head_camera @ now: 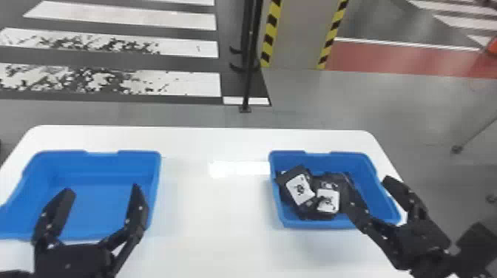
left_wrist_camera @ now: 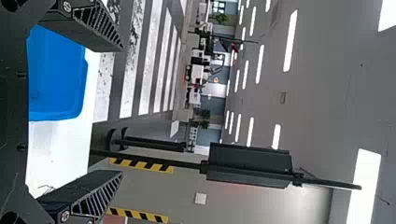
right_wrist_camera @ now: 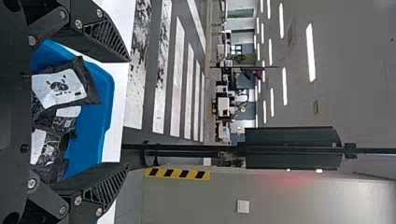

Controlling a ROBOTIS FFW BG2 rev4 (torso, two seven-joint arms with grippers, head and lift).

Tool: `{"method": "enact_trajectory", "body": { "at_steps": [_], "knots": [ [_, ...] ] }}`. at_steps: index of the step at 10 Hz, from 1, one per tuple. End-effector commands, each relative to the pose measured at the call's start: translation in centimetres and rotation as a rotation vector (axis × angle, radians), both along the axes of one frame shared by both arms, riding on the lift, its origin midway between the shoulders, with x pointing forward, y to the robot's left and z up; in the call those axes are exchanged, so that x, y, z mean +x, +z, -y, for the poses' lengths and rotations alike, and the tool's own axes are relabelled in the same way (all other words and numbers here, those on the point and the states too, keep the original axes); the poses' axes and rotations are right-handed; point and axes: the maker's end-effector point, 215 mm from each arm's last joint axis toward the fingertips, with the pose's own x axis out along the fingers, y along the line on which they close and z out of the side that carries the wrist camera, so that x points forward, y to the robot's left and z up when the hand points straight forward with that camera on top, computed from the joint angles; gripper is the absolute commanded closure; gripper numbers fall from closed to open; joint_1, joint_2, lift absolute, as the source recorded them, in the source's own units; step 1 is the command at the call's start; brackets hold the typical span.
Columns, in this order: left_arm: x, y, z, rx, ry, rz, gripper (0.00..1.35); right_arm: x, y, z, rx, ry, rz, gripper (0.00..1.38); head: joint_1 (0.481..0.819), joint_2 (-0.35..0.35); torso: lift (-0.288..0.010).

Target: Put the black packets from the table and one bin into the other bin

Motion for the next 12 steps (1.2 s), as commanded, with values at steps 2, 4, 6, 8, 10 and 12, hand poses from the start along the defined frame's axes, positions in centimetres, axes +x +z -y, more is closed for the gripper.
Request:
{"method": "enact_trajectory", "body": {
  "at_steps": [2, 4, 6, 8, 10, 12],
  "knots": [
    [0.0, 0.0, -0.1, 0.006, 0.001, -0.001, 0.10, -0.1, 0.3, -0.1, -0.001, 0.002, 0.004, 0.25, 0.695, -0.158, -0.110],
    [-0.1, 0.2, -0.1, 0.008, -0.004, 0.002, 0.10, 0.0, 0.5, -0.1, 0.003, 0.002, 0.007, 0.25, 0.695, -0.156, -0.110],
    [0.0, 0.3, -0.4, 0.008, -0.002, 0.005, 0.10, 0.0, 0.8, -0.2, 0.001, 0.003, 0.017, 0.25, 0.695, -0.155, -0.110],
    [0.0, 0.3, -0.3, 0.008, -0.005, 0.006, 0.10, 0.0, 1.1, -0.1, 0.001, 0.003, 0.030, 0.25, 0.695, -0.152, -0.110],
    [0.1, 0.5, -0.4, 0.008, -0.004, 0.011, 0.10, 0.0, 1.1, -0.3, 0.003, 0.005, 0.034, 0.26, 0.695, -0.152, -0.110],
    [0.2, 0.9, -0.4, 0.008, -0.005, 0.023, 0.10, 0.3, 1.2, -0.4, 0.005, 0.005, 0.041, 0.26, 0.695, -0.149, -0.110]
  ]
}}
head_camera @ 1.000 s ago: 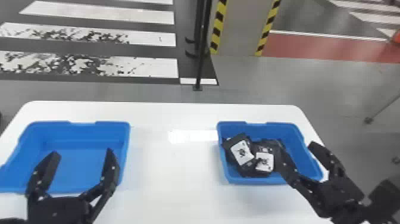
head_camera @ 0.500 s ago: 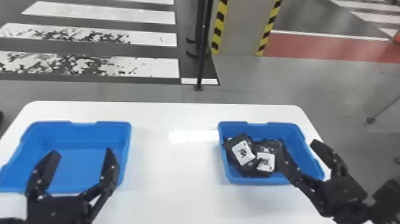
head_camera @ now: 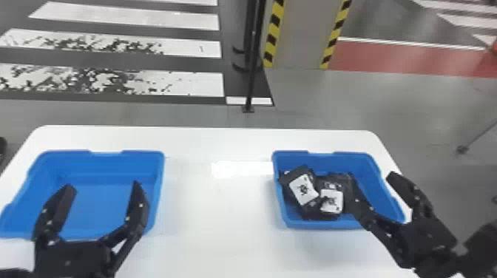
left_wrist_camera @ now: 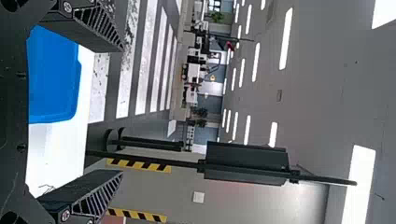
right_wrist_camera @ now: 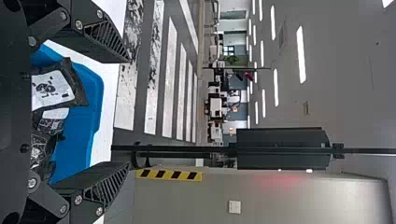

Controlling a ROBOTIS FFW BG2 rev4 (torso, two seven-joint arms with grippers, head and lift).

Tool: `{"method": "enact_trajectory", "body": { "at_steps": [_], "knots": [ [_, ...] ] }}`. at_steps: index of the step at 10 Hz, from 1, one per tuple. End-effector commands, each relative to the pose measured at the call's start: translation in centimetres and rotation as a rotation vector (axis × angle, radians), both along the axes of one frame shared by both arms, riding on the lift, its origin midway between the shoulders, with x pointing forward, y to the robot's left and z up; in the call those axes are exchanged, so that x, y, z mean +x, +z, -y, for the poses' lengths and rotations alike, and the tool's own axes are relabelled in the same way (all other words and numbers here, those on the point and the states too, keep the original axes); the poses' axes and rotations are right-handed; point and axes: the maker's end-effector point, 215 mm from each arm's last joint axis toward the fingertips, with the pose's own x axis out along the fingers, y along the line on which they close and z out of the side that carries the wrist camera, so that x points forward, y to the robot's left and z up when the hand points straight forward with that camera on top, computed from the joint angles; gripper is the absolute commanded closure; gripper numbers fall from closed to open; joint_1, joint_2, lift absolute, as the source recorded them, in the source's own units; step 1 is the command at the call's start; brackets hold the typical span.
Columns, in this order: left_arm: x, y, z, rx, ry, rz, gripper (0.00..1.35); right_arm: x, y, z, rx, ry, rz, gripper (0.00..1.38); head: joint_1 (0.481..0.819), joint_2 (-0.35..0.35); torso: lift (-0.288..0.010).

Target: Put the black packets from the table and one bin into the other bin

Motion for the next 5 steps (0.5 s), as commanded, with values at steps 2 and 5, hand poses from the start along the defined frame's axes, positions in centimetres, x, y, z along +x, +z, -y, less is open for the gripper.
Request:
{"method": "enact_trajectory", "body": {
  "at_steps": [2, 5],
  "knots": [
    [0.11, 0.57, 0.07, 0.003, -0.004, 0.017, 0.10, 0.15, 0.17, -0.09, 0.000, 0.001, 0.013, 0.26, 0.695, -0.146, -0.110],
    [0.05, 0.51, -0.07, 0.007, -0.006, 0.018, 0.10, 0.28, 0.29, -0.50, 0.001, 0.011, 0.024, 0.26, 0.695, -0.142, -0.110]
  ]
}}
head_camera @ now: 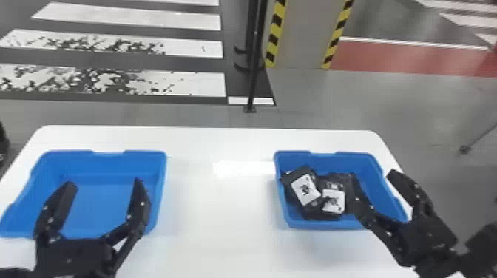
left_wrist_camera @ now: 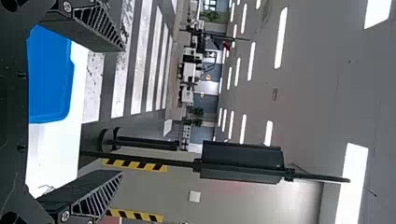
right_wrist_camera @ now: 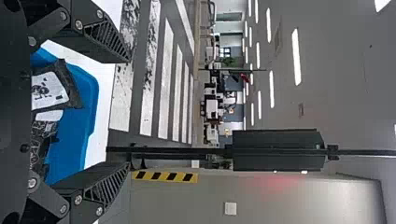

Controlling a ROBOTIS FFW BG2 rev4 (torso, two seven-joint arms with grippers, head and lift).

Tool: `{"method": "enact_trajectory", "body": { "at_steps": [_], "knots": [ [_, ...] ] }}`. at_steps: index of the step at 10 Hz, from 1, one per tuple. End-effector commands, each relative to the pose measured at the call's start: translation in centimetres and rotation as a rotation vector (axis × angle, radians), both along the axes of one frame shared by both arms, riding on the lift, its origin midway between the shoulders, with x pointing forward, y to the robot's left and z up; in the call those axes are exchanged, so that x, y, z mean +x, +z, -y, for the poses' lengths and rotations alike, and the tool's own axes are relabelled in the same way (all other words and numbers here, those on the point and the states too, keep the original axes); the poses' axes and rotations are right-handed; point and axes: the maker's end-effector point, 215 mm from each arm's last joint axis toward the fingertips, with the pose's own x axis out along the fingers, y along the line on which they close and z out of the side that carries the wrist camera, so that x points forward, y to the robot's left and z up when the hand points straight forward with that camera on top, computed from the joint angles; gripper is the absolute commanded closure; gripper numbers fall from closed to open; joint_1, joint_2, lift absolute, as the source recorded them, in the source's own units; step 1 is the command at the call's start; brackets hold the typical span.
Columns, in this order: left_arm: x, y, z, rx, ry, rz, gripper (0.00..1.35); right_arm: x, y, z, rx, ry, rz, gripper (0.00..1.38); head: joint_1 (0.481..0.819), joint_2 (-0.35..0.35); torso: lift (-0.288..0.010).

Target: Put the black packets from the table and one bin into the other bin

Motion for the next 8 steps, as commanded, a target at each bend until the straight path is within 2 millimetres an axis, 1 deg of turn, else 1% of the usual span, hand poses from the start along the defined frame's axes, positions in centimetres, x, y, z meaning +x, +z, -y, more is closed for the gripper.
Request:
{"method": "enact_trajectory", "body": {
  "at_steps": [1, 5, 6, 8],
  "knots": [
    [0.0, 0.3, -0.2, 0.006, -0.001, 0.009, 0.10, 0.2, 0.3, -0.2, 0.001, 0.003, 0.020, 0.26, 0.695, -0.140, -0.110],
    [0.0, 0.8, -0.5, 0.015, 0.000, 0.026, 0.10, 0.2, 0.7, -0.4, 0.005, 0.008, 0.034, 0.26, 0.695, -0.129, -0.110],
    [0.0, 0.9, -0.6, 0.018, 0.002, 0.032, 0.10, 0.3, 1.6, -1.2, 0.000, 0.023, 0.058, 0.26, 0.695, -0.128, -0.110],
    [0.1, 1.2, -0.6, 0.022, 0.003, 0.040, 0.10, 0.4, 1.4, -1.3, 0.006, 0.025, 0.056, 0.26, 0.695, -0.115, -0.110]
  ]
}}
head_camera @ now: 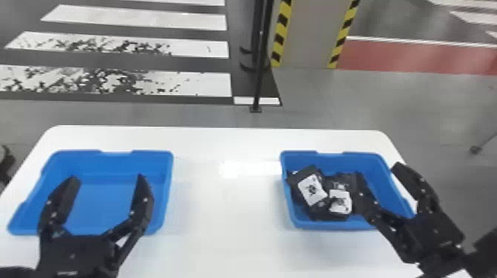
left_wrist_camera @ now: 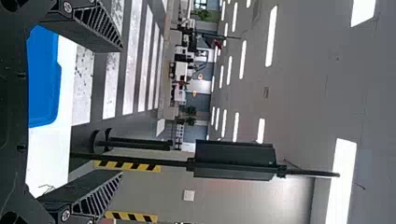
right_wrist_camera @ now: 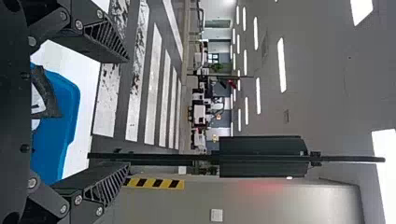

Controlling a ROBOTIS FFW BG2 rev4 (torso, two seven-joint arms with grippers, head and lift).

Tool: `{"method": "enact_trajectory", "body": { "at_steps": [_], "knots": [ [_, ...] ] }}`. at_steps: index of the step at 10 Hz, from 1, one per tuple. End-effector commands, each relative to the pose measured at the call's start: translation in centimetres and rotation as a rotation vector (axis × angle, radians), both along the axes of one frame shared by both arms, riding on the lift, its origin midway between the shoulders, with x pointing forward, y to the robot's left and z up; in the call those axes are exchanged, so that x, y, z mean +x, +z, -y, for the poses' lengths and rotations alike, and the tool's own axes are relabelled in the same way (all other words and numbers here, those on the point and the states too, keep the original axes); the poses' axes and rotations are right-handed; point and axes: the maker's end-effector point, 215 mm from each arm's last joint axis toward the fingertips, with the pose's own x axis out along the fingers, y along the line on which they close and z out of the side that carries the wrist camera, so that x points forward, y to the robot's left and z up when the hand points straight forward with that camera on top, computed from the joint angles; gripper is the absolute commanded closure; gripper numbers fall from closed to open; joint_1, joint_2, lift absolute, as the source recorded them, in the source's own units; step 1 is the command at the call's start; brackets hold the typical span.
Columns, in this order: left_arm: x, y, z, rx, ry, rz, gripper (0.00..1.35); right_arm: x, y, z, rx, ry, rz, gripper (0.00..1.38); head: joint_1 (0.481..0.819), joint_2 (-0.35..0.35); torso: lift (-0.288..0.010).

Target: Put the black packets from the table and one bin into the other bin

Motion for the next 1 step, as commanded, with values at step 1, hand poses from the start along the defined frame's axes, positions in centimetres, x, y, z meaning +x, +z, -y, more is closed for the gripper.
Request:
{"method": "enact_trajectory", "body": {
  "at_steps": [1],
  "knots": [
    [0.02, 0.02, -0.25, 0.003, 0.005, 0.002, 0.10, 0.00, -0.05, 0.02, 0.002, 0.000, 0.000, 0.26, 0.695, -0.113, -0.110]
  ]
}}
